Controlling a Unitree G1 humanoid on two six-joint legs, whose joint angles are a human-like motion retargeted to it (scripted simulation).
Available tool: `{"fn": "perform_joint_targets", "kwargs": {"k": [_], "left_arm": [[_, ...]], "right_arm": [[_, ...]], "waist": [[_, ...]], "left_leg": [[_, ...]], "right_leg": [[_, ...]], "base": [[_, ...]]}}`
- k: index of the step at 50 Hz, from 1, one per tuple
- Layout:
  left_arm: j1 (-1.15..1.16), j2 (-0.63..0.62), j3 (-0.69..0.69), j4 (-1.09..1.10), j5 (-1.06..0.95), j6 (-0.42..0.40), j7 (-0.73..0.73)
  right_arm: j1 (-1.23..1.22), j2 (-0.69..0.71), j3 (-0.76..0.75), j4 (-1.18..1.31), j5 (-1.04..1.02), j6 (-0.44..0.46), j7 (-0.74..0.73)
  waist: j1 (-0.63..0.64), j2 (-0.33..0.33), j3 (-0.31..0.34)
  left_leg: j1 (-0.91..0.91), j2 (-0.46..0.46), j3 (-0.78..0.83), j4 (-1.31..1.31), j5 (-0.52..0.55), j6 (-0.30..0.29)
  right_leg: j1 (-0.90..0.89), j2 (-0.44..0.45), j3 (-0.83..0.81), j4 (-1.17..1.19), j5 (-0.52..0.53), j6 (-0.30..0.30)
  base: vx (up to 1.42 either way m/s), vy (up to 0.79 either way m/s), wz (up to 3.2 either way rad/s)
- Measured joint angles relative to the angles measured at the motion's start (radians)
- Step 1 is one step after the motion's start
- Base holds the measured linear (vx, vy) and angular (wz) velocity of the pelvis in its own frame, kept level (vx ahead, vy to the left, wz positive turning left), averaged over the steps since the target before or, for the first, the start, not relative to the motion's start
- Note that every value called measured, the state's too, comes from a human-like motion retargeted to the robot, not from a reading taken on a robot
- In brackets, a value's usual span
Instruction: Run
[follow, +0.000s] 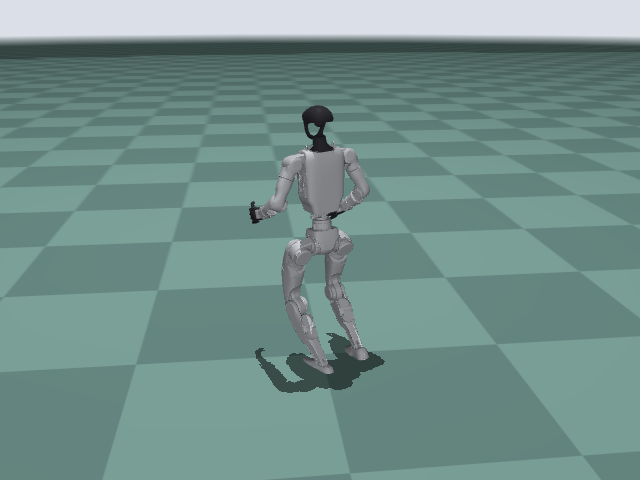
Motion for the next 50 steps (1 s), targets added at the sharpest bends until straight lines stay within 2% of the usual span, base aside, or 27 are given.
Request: {"fn": "perform_joint_targets", "kwargs": {"k": [2, 4, 7, 10, 12, 15, 19, 20, 21, 23, 25, 27, 29, 32, 37, 38, 40, 42, 44, 47, 50], "left_arm": [[-0.046, 0.005, 0.008, -0.024, 0.019, -0.009, 0.054], [-0.057, -0.007, 0.015, -0.046, 0.026, -0.023, 0.098], [-0.007, -0.042, 0.023, -0.080, 0.036, -0.051, 0.144], [0.070, -0.073, 0.024, -0.084, 0.040, -0.073, 0.159], [0.112, -0.080, 0.020, -0.071, 0.043, -0.073, 0.160], [0.169, -0.080, 0.024, -0.042, 0.042, -0.056, 0.146], [0.215, -0.080, 0.060, 0.010, 0.069, -0.031, 0.114], [0.222, -0.085, 0.070, 0.026, 0.078, -0.028, 0.106], [0.225, -0.090, 0.073, 0.031, 0.080, -0.028, 0.091], [0.236, -0.090, 0.065, 0.017, 0.086, -0.032, 0.064], [0.242, -0.082, 0.043, -0.023, 0.088, -0.041, 0.044], [0.230, -0.075, 0.019, -0.067, 0.075, -0.048, 0.033], [0.196, -0.066, -0.003, -0.114, 0.052, -0.048, 0.035], [0.116, -0.035, -0.026, -0.192, 0.038, -0.048, 0.053], [-0.112, 0.061, -0.028, -0.295, 0.137, -0.045, 0.110], [-0.155, 0.071, -0.030, -0.298, 0.162, -0.043, 0.127], [-0.209, 0.074, -0.035, -0.295, 0.186, -0.042, 0.147], [-0.187, 0.052, -0.039, -0.291, 0.180, -0.051, 0.144], [-0.119, 0.027, -0.039, -0.285, 0.158, -0.061, 0.121], [-0.017, 0.007, -0.039, -0.256, 0.128, -0.069, 0.077], [0.065, 0.010, -0.038, -0.205, 0.106, -0.056, 0.036]], "right_arm": [[0.005, 0.018, -0.015, 0.041, -0.031, 0.005, -0.045], [0.016, 0.034, -0.027, 0.064, -0.049, -0.001, -0.080], [0.043, 0.038, -0.032, 0.049, -0.079, -0.020, -0.110], [0.057, 0.029, -0.026, 0.006, -0.119, -0.044, -0.126], [0.045, 0.013, -0.024, -0.036, -0.137, -0.066, -0.133], [-0.006, -0.029, -0.022, -0.125, -0.155, -0.096, -0.160], [-0.142, -0.092, -0.027, -0.217, -0.197, -0.110, -0.187], [-0.174, -0.101, -0.027, -0.227, -0.205, -0.111, -0.189], [-0.185, -0.100, -0.023, -0.227, -0.200, -0.108, -0.187], [-0.178, -0.087, -0.011, -0.222, -0.184, -0.105, -0.172], [-0.129, -0.066, 0.006, -0.203, -0.163, -0.102, -0.146], [-0.076, -0.046, 0.029, -0.162, -0.157, -0.094, -0.120], [-0.033, -0.030, 0.046, -0.113, -0.159, -0.089, -0.104], [0.023, -0.023, 0.051, -0.063, -0.159, -0.075, -0.092], [0.059, -0.013, 0.011, 0.008, -0.165, -0.023, -0.102], [0.057, -0.005, 0.004, 0.028, -0.173, -0.015, -0.105], [0.044, 0.010, -0.006, 0.058, -0.179, -0.008, -0.104], [0.052, 0.013, -0.003, 0.055, -0.176, -0.013, -0.090], [0.066, 0.011, 0.008, 0.028, -0.177, -0.021, -0.067], [0.069, 0.001, 0.024, -0.026, -0.166, -0.034, -0.034], [0.041, -0.022, 0.031, -0.106, -0.144, -0.056, -0.021]], "waist": [[-0.008, -0.016, 0.030], [-0.007, -0.021, 0.035], [0.000, -0.012, 0.006], [0.011, 0.004, -0.038], [0.031, 0.008, -0.049], [0.056, 0.005, -0.044], [0.092, 0.025, 0.000], [0.099, 0.029, 0.009], [0.101, 0.030, 0.007], [0.102, 0.026, -0.010], [0.097, 0.018, -0.037], [0.089, 0.014, -0.061], [0.078, 0.018, -0.074], [0.047, 0.026, -0.073], [-0.017, -0.005, -0.009], [-0.027, -0.014, 0.006], [-0.037, -0.025, 0.023], [-0.040, -0.022, 0.010], [-0.036, -0.010, -0.017], [-0.022, 0.003, -0.055], [0.016, 0.005, -0.064]], "left_leg": [[0.003, -0.004, 0.023, 0.027, -0.068, 0.022], [0.023, -0.018, 0.018, -0.028, -0.059, 0.019], [0.080, -0.035, -0.029, -0.202, 0.065, -0.020], [0.111, -0.005, -0.046, -0.334, 0.269, -0.068], [0.085, 0.021, -0.056, -0.276, 0.299, -0.080], [0.027, 0.076, -0.044, -0.057, 0.226, -0.058], [-0.059, 0.200, -0.021, 0.283, 0.042, 0.003], [-0.076, 0.221, -0.015, 0.334, 0.011, 0.014], [-0.086, 0.219, -0.013, 0.337, 0.009, 0.015], [-0.090, 0.194, -0.002, 0.289, 0.043, 0.007], [-0.072, 0.144, 0.012, 0.176, 0.122, -0.020], [-0.038, 0.088, 0.020, 0.030, 0.204, -0.047], [-0.005, 0.041, 0.018, -0.088, 0.248, -0.059], [0.029, -0.005, 0.012, -0.154, 0.222, -0.050], [0.023, -0.061, 0.039, -0.050, -0.045, 0.015], [0.019, -0.061, 0.053, -0.033, -0.081, 0.020], [0.023, -0.069, 0.058, -0.049, -0.087, 0.020], [0.052, -0.084, 0.029, -0.146, -0.010, -0.006], [0.090, -0.087, -0.015, -0.266, 0.113, -0.052], [0.099, -0.043, -0.011, -0.342, 0.316, -0.103], [0.025, 0.011, -0.005, -0.164, 0.321, -0.111]], "right_leg": [[-0.018, -0.032, -0.003, 0.095, -0.047, -0.004], [-0.024, -0.044, -0.013, 0.112, -0.046, -0.027], [-0.002, -0.008, -0.032, -0.003, 0.026, -0.058], [0.030, 0.067, -0.036, -0.191, 0.151, -0.074], [0.050, 0.107, -0.025, -0.270, 0.197, -0.087], [0.069, 0.130, -0.024, -0.287, 0.148, -0.095], [0.064, 0.132, -0.089, -0.190, -0.082, -0.106], [0.061, 0.132, -0.098, -0.175, -0.125, -0.112], [0.062, 0.138, -0.095, -0.190, -0.118, -0.115], [0.076, 0.155, -0.065, -0.254, -0.066, -0.113], [0.100, 0.173, -0.012, -0.349, 0.035, -0.104], [0.107, 0.162, 0.011, -0.398, 0.176, -0.097], [0.080, 0.130, -0.001, -0.336, 0.218, -0.106], [0.033, 0.061, -0.035, -0.129, 0.178, -0.098], [-0.041, -0.108, -0.050, 0.275, -0.019, -0.055], [-0.054, -0.126, -0.045, 0.321, -0.045, -0.056], [-0.069, -0.135, -0.040, 0.344, -0.061, -0.057], [-0.051, -0.101, -0.048, 0.248, -0.033, -0.068], [-0.015, -0.040, -0.057, 0.089, 0.033, -0.079], [0.035, 0.050, -0.061, -0.151, 0.157, -0.075], [0.076, 0.114, -0.051, -0.284, 0.210, -0.073]], "base": [[0.00, -0.03, 0.30], [0.04, -0.06, 0.11], [0.08, -0.09, 0.05], [0.07, -0.11, 0.15], [0.04, -0.10, 0.04], [0.03, -0.10, -0.05], [0.02, -0.07, -0.30], [0.04, -0.02, -0.20], [0.00, 0.00, 0.00], [0.06, 0.04, 0.03], [0.07, 0.07, 0.10], [0.04, 0.09, -0.03], [0.00, 0.09, -0.11], [-0.03, 0.07, 0.06], [-0.05, 0.04, 0.34], [-0.04, 0.00, 0.41], [-0.01, -0.04, 0.24], [0.03, -0.09, 0.04], [0.05, -0.12, -0.03], [0.03, -0.11, 0.06], [0.00, -0.10, -0.11]]}}
